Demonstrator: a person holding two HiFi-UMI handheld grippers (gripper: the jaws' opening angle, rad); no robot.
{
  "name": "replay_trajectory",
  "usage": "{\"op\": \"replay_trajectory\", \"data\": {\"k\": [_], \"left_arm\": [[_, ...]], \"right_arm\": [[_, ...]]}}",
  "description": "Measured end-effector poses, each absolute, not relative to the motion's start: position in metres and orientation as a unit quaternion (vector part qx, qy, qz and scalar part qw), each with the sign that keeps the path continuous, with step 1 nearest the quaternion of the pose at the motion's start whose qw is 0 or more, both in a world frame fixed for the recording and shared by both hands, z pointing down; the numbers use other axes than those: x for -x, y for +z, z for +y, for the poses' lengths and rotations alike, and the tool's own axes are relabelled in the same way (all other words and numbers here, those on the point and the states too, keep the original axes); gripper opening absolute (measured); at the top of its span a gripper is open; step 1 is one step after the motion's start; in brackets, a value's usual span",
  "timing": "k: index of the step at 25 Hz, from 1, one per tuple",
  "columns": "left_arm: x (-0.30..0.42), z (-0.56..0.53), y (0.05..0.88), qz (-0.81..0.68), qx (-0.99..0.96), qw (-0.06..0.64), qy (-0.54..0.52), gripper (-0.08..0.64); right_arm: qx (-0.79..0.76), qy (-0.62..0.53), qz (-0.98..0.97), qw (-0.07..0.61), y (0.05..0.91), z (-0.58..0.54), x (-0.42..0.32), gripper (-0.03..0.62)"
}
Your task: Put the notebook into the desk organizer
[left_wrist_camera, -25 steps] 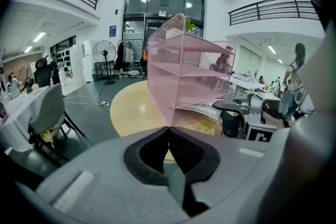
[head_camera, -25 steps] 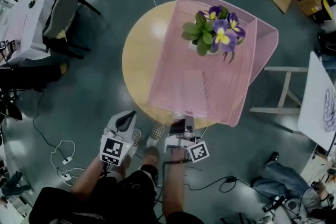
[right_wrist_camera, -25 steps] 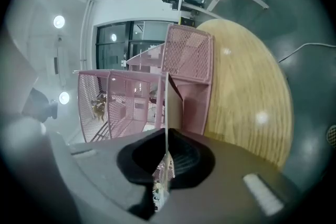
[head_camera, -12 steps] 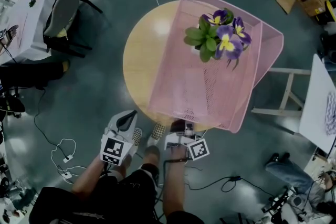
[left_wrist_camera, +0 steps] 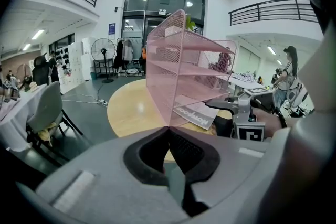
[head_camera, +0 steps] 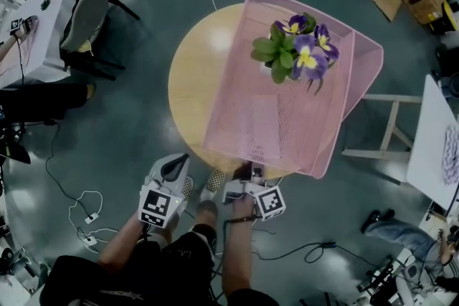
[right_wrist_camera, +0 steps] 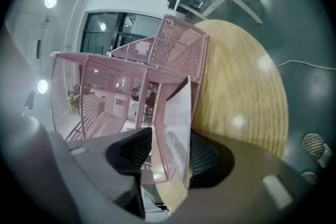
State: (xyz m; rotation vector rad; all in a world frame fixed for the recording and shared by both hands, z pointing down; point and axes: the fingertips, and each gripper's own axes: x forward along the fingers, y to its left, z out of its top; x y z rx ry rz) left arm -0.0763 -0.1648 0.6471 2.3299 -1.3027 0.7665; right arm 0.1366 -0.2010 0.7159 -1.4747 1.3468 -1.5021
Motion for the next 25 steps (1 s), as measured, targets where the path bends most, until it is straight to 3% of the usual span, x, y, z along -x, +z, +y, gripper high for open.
{"op": "replay_trajectory", "data": {"k": [9,25], "left_arm": [[0.076,-0.157,0.641,-0.462,-0.825,0.177,0.271,0.011],[0.07,-0.133,0.623,-0.449,-0.839,0.162,0.262,0.011]], "right_arm": [[0.622,-0.577,0.466,0.252,0.719,-0.189,-0.143,0.267],[0.621,-0.591,0.453,0.245,0.719,-0.152,-0.145,0.298]]}}
